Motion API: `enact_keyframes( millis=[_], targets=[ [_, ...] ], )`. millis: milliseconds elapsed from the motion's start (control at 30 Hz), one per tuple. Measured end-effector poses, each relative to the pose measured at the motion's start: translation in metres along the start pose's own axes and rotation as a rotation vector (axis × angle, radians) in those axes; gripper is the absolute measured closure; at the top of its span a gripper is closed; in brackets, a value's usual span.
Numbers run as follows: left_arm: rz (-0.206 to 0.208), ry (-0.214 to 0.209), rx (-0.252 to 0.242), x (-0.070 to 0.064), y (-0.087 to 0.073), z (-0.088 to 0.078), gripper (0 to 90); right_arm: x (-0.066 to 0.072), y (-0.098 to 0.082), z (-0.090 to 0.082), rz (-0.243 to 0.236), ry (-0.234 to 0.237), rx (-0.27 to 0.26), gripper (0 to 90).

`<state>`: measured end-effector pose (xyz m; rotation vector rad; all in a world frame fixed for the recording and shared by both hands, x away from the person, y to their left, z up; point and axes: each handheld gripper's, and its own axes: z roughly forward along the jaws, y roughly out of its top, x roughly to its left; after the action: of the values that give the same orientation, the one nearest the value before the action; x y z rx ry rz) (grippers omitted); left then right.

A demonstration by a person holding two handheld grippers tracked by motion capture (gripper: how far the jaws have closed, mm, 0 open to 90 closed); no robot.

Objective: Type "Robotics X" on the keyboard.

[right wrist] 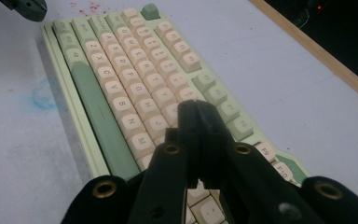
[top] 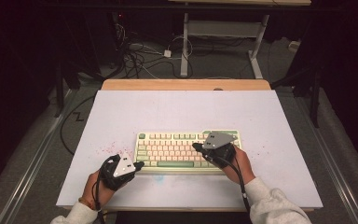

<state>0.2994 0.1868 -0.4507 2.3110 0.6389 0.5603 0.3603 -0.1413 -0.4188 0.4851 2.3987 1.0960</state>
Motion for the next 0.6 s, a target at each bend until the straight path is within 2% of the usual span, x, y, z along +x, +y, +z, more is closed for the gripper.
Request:
enact_keyframes(
  millis=[133, 533, 600],
  targets=[
    [0.003, 0.002, 0.001, 0.0, 0.0, 0.0, 87.2, -0.002, -0.004, -0.008, 0.013, -0.01, -0.015, 89.6],
    [0.021, 0.014, 0.007, -0.002, 0.0, -0.002, 87.2, -0.003, -0.014, -0.026, 0.012, -0.026, -0.03, 89.5],
    [0.024, 0.016, 0.008, -0.002, 0.0, -0.002, 87.2, -0.005, -0.017, -0.031, 0.026, -0.022, -0.039, 89.5]
  ],
)
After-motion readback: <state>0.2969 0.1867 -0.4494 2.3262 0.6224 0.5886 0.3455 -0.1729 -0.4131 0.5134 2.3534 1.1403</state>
